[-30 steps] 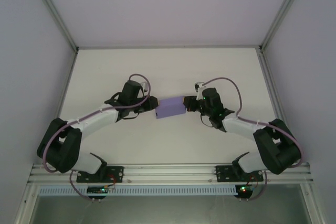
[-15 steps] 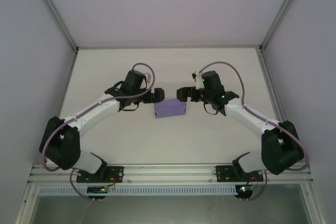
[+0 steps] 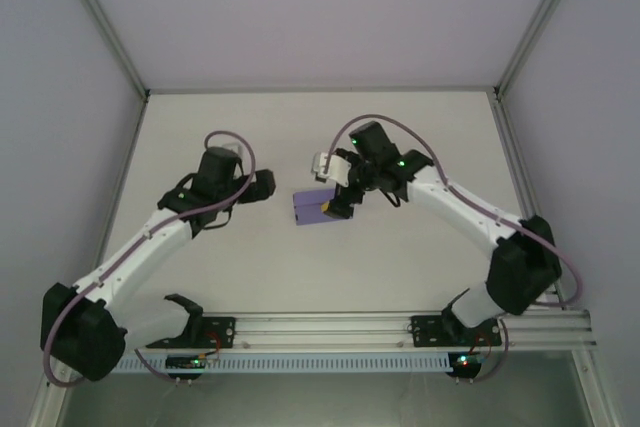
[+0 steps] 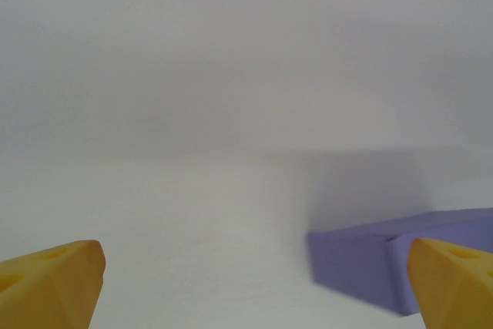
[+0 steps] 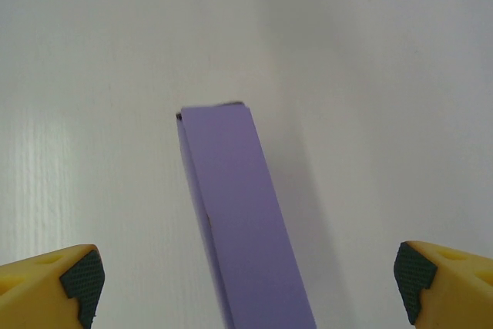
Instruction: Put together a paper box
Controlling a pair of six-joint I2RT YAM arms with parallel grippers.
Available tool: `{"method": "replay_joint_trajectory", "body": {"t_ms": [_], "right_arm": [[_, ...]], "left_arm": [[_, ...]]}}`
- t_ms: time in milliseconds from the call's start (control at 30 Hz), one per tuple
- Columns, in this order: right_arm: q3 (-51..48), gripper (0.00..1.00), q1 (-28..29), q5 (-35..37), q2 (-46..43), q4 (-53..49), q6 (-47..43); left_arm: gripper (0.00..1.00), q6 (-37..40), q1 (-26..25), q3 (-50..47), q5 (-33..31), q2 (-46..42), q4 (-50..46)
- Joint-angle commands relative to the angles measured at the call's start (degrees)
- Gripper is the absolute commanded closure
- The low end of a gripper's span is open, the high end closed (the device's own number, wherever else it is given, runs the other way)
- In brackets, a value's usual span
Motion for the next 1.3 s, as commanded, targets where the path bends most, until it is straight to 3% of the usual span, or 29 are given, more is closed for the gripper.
{"method": "replay_joint_trajectory", "body": {"t_ms": [0,133,233,433,533,667,833,967,1233,1267], "right_arm": [[5.33,0.01,2.46,9.03,6.15,-10.25,-11.29],[9.50,0.02,4.92,14.85,13.13,-12.27,-12.40],[11.63,0.09,5.62,17.17,16.99,-12.96,-12.37],[10.54,0.34,7.68,22.54,19.15,-8.77,-11.76],[8.46,0.45,8.00,29.50,19.02,-3.39,-8.46],[6.16,0.50,8.33,37.57,18.73,3.80,-7.45],[2.66,0.48,8.45,45.75,19.26,13.54,-9.81],[1.62,0.43,8.95,48.82,20.19,13.40,-9.93],[-4.69,0.02,12.83,44.50,15.03,6.30,-3.34],[-5.73,0.01,13.46,43.26,14.39,4.71,-3.03]], "left_arm": [[0.00,-4.05,1.22,-4.19,-3.36,-1.85,-4.12],[0.00,-5.17,2.10,-7.33,-3.36,-4.14,-3.80],[0.00,-5.12,2.51,-8.34,-3.39,-5.44,-3.26],[0.00,-4.14,3.23,-7.89,-3.70,-5.37,-4.07],[0.00,-3.73,3.30,-7.62,-4.15,-4.94,-3.90],[0.00,-3.34,3.38,-7.10,-4.27,-4.12,-3.93],[0.00,-3.31,3.38,-6.92,-4.08,-3.78,-3.75],[0.00,-3.32,3.39,-7.12,-4.28,-4.14,-3.90],[0.00,-2.55,3.51,-7.79,-4.31,-4.57,-4.07],[0.00,-2.34,3.47,-7.72,-4.26,-4.57,-4.08]]}}
